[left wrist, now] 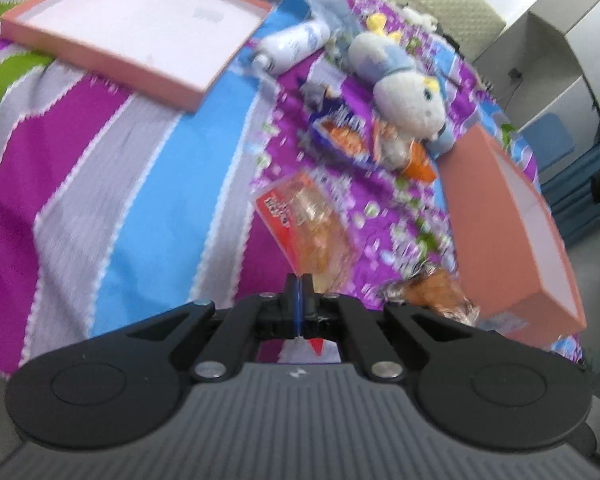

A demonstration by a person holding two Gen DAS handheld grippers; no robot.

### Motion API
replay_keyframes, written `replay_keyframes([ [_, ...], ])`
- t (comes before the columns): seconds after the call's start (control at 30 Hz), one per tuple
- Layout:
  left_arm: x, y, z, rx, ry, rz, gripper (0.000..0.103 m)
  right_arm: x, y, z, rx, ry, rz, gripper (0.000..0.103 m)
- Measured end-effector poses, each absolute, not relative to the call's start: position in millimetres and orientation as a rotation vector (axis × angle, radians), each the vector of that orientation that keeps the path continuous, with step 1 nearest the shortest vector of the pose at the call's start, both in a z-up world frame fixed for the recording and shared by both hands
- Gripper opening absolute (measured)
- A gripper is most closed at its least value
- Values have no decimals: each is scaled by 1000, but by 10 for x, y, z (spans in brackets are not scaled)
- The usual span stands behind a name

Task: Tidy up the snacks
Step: 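Grasp the red-labelled snack pack with the left tool while the right tool grasps a clear snack bag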

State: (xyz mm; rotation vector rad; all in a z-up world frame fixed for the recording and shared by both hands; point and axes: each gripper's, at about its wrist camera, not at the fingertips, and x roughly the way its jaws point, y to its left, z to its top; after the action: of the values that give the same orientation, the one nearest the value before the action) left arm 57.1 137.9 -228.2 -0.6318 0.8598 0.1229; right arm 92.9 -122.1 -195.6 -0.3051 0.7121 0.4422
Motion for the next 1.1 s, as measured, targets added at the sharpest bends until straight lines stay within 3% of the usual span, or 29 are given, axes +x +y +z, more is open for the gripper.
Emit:
replay_keyframes([
  [0.17,516,1460,-2360,-625,904,143,4,946,-1208,-2049,-277,749,479,15],
  [0.27,539,1463,-2354,-548,968,148,21,976,-1246,-2058,-244,759,477,22],
  [0.33,538,1470,-2323,-491,991,165,53,972,-1276,-2054,-231,755,474,48],
  [0.43,516,1505,-2246,-427,1001,169,69,966,-1312,-2045,-213,743,474,77],
  [0.5,526,1526,-2169,-393,992,160,75,965,-1341,-2032,-206,728,467,80],
  [0.77,856,1405,-1915,-225,939,34,87,1157,-1492,-1951,-146,682,446,85],
  [1.1,1482,1040,-2267,32,1003,-131,87,1496,-1419,-2198,-190,740,508,84],
])
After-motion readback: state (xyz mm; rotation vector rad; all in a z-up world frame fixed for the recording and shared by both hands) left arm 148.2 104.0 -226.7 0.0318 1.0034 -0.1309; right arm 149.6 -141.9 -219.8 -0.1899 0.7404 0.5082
